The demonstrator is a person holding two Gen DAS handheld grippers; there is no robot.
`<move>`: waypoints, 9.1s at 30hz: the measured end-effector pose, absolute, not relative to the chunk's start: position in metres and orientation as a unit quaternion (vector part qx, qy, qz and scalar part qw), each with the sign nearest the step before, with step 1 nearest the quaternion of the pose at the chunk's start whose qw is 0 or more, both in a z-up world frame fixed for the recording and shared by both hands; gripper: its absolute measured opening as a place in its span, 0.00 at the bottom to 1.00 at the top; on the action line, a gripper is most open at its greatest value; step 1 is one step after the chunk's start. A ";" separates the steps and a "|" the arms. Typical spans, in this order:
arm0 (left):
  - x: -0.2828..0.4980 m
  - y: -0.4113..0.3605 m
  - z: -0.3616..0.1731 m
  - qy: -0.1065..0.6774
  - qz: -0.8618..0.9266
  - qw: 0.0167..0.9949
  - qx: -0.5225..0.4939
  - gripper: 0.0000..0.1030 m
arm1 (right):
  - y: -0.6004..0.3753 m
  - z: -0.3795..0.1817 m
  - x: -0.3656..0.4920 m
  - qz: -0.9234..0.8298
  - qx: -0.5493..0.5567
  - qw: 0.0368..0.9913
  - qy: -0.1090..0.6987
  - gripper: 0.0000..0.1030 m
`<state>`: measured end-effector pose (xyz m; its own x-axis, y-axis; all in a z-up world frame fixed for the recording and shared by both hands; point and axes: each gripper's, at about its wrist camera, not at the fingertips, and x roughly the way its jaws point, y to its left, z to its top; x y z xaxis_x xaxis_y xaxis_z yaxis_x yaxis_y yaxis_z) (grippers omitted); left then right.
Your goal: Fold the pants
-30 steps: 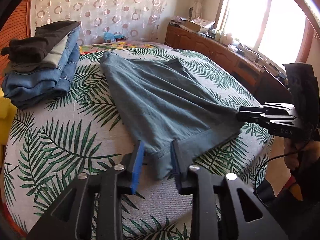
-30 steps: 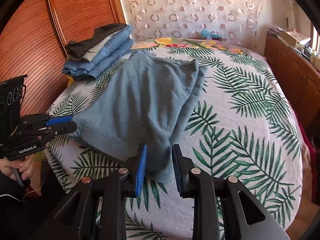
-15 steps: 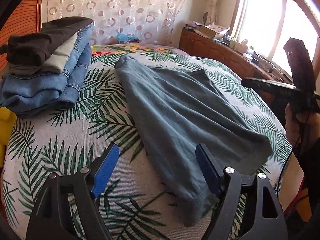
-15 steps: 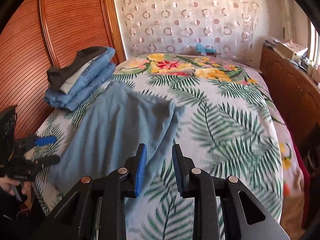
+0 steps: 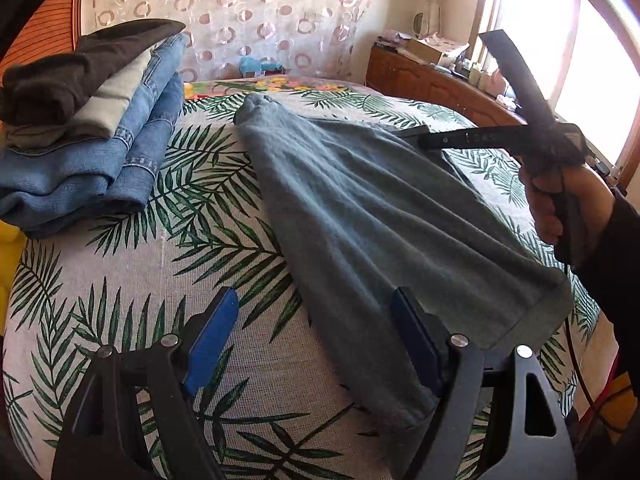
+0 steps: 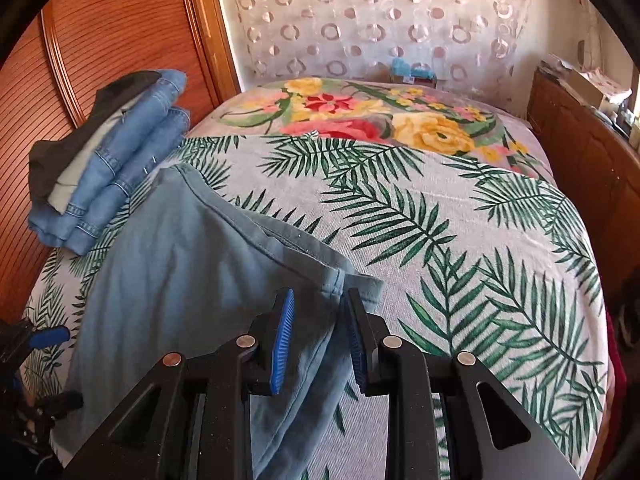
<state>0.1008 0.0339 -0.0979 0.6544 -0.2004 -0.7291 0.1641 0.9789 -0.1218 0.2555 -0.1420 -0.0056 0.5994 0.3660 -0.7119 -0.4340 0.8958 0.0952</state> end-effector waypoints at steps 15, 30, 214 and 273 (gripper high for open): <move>0.103 0.027 -0.100 0.408 -0.087 0.909 0.005 0.77 | -0.146 -0.007 0.264 0.170 -0.042 0.907 0.382 0.03; 0.104 0.026 -0.101 0.408 -0.086 0.909 0.009 0.77 | -0.185 0.029 0.145 0.208 -0.051 0.916 0.340 0.17; 0.191 0.050 -0.050 0.378 -0.130 0.917 -0.011 0.80 | -0.148 -0.011 0.233 0.243 -0.064 0.890 0.380 0.39; 0.139 0.044 -0.092 0.419 -0.119 0.900 0.002 0.73 | -0.213 -0.017 0.129 0.254 -0.009 0.878 0.405 0.03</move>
<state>0.1389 0.0436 -0.0922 0.6204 -0.2124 -0.7550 0.2158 0.9717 -0.0961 0.1287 -0.2127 -0.0173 0.5418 0.4395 -0.7165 -0.4540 0.8704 0.1907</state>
